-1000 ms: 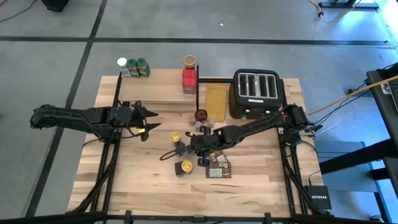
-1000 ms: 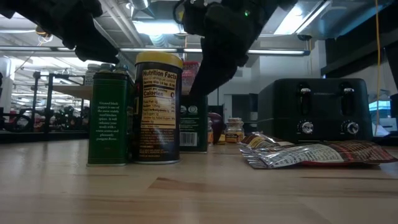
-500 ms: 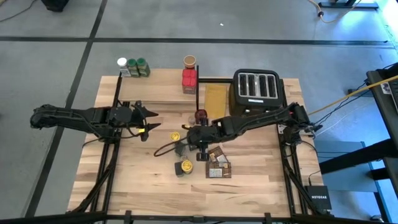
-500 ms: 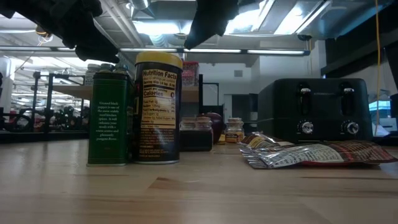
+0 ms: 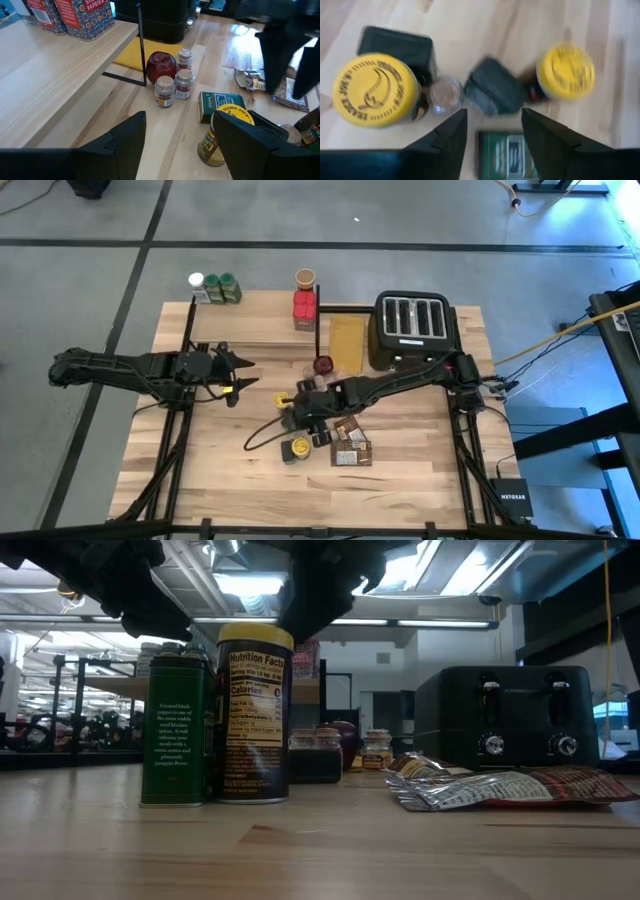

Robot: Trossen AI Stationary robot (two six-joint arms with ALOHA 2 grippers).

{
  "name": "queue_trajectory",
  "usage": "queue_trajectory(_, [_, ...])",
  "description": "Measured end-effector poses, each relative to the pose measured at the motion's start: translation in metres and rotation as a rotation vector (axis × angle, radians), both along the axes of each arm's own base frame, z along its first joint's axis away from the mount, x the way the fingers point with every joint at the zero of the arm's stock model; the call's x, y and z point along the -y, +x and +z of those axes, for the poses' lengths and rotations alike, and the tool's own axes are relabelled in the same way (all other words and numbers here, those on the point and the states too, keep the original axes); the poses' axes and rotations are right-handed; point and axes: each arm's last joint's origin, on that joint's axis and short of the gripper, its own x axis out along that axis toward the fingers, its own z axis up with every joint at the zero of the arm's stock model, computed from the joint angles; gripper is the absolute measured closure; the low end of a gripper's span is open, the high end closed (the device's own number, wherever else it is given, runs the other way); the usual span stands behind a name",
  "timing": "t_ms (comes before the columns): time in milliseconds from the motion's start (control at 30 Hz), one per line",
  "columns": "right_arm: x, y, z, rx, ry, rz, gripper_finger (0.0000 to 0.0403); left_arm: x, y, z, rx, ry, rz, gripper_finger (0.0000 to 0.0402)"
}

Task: Shelf spices
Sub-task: Put the center black seasoning can on the shelf

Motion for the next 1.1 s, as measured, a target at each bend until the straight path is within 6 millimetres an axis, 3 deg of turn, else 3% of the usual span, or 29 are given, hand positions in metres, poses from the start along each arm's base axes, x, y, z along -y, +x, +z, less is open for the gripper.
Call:
queue_trajectory(267, [0.007,0.016,-0.004,0.111,-0.05,0.211,0.0194,0.0,0.0,0.0,-0.003,0.0,0.0,0.0176])
queue_trajectory(467, [0.02,0.023,-0.014,0.12,-0.062,0.239,0.0193,0.0,0.0,0.0,-0.002,-0.005,0.003,0.0176])
queue_trajectory(667, [0.021,0.03,-0.036,0.089,-0.03,0.307,0.0193,0.0,0.0,0.0,-0.002,-0.004,0.002,0.0176])
queue_trajectory(1100, [0.031,0.035,-0.045,0.093,-0.1,0.291,0.0193,0.0,0.0,0.0,-0.002,-0.005,0.003,0.0176])
